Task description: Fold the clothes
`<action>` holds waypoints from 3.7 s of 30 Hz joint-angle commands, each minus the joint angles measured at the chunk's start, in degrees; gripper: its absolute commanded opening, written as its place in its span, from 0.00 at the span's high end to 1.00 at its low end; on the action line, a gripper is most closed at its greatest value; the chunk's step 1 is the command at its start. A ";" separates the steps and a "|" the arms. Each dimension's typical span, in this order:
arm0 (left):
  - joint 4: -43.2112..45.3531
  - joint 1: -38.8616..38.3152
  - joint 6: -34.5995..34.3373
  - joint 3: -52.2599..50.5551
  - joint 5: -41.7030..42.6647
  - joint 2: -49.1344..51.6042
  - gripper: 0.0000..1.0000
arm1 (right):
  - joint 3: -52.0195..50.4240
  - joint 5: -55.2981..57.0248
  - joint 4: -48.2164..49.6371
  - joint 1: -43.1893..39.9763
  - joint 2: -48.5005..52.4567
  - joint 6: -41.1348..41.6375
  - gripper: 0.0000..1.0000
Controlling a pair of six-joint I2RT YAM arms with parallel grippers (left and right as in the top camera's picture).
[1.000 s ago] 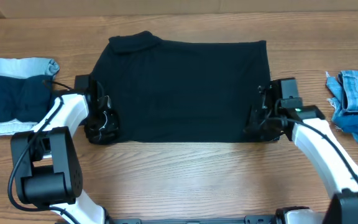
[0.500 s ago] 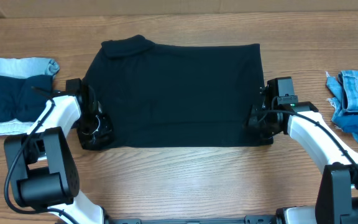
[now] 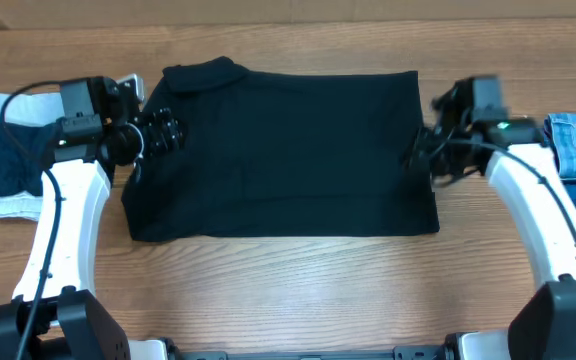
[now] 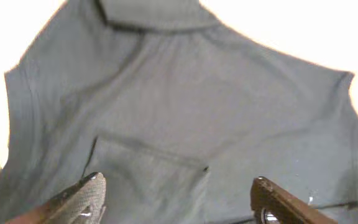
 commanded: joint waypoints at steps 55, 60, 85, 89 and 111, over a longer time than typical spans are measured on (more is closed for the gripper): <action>35.56 0.79 -12.76 27.89 5.14 46.71 0.85 | 21.77 -11.26 3.08 -7.56 28.09 -10.51 0.04; 28.72 1.95 -11.41 34.91 12.48 45.16 0.94 | 21.75 -11.26 3.06 -7.54 28.09 -10.51 0.05; -33.86 1.18 14.56 51.41 7.43 40.48 0.96 | 21.75 -9.07 1.11 -7.56 28.09 -10.54 0.05; -39.58 1.18 14.53 51.41 4.72 40.48 0.95 | 21.75 -9.05 1.11 -7.56 28.09 -10.73 0.04; -43.76 1.22 14.12 51.41 1.60 40.48 0.24 | 21.75 -7.78 1.36 -7.56 28.09 -10.73 0.04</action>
